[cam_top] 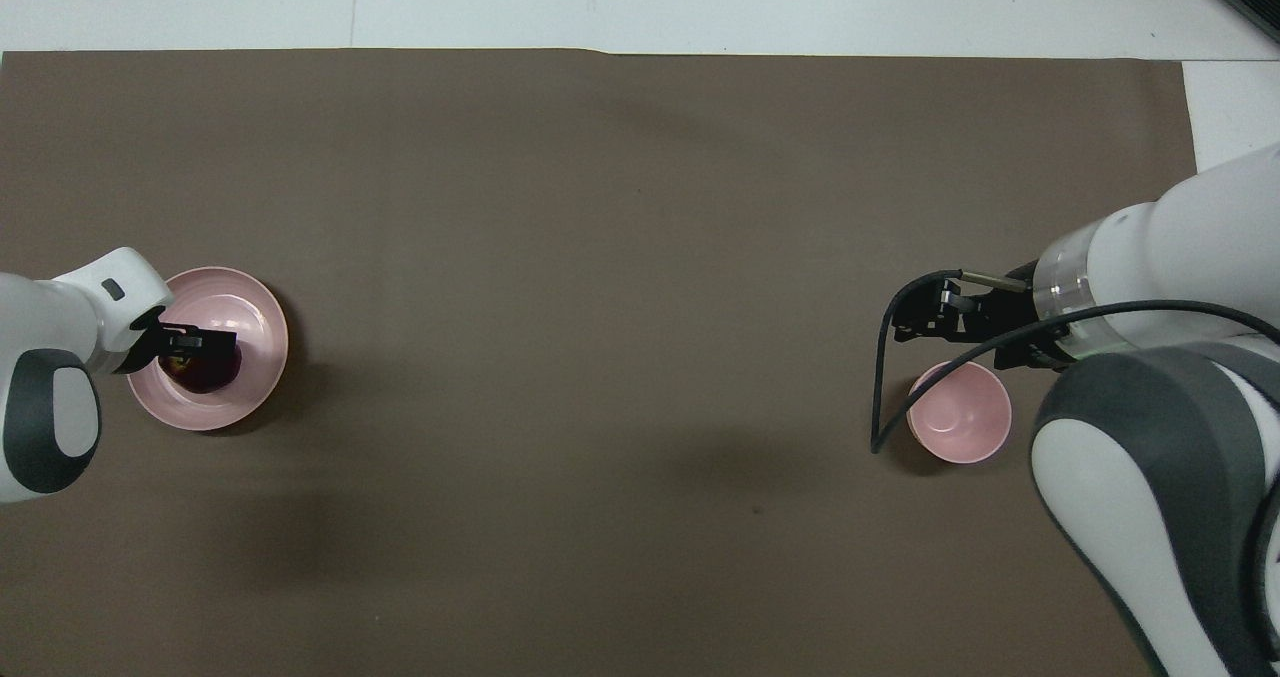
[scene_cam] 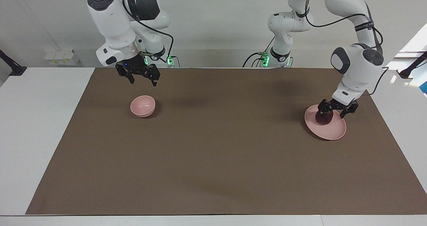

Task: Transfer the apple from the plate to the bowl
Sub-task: 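Reach the left gripper down to the red apple on the plate, then lift the apple with the left gripper while the right gripper approaches it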

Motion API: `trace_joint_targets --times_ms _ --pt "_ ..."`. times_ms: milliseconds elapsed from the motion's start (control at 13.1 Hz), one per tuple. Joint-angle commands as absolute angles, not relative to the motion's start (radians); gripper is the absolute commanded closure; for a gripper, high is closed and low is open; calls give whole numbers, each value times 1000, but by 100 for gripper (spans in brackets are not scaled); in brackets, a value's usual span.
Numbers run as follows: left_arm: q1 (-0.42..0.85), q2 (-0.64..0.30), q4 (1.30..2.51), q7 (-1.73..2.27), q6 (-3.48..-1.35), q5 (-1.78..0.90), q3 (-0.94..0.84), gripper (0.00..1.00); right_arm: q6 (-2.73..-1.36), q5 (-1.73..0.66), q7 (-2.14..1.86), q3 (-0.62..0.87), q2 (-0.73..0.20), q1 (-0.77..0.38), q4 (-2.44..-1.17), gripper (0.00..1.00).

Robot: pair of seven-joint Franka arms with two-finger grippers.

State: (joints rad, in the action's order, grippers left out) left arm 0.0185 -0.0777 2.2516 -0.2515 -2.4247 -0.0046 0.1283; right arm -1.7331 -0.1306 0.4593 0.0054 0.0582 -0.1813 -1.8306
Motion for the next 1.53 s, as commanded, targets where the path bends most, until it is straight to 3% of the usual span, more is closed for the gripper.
trace_joint_targets --times_ms 0,76,306,611,840,1451 --pt "6 -63 2275 -288 -2424 -15 123 80 -1752 -155 563 8 67 -213 -1864 0" --pt "6 -61 2275 -291 -2416 -15 123 93 -1752 -172 593 8 66 -230 -1867 0" --pt "18 -54 2260 -285 -2414 -15 123 100 -1752 -239 670 8 63 -241 -1890 0" --pt "35 24 2224 -275 -2335 -34 104 100 -1761 -415 838 8 9 -242 -1902 0" --pt "107 37 2138 -282 -2182 -263 107 100 -1796 -512 966 8 -28 -245 -1898 0" --pt "319 44 2146 -282 -2287 -759 106 100 -2014 -627 1144 8 -74 -362 -1896 0"
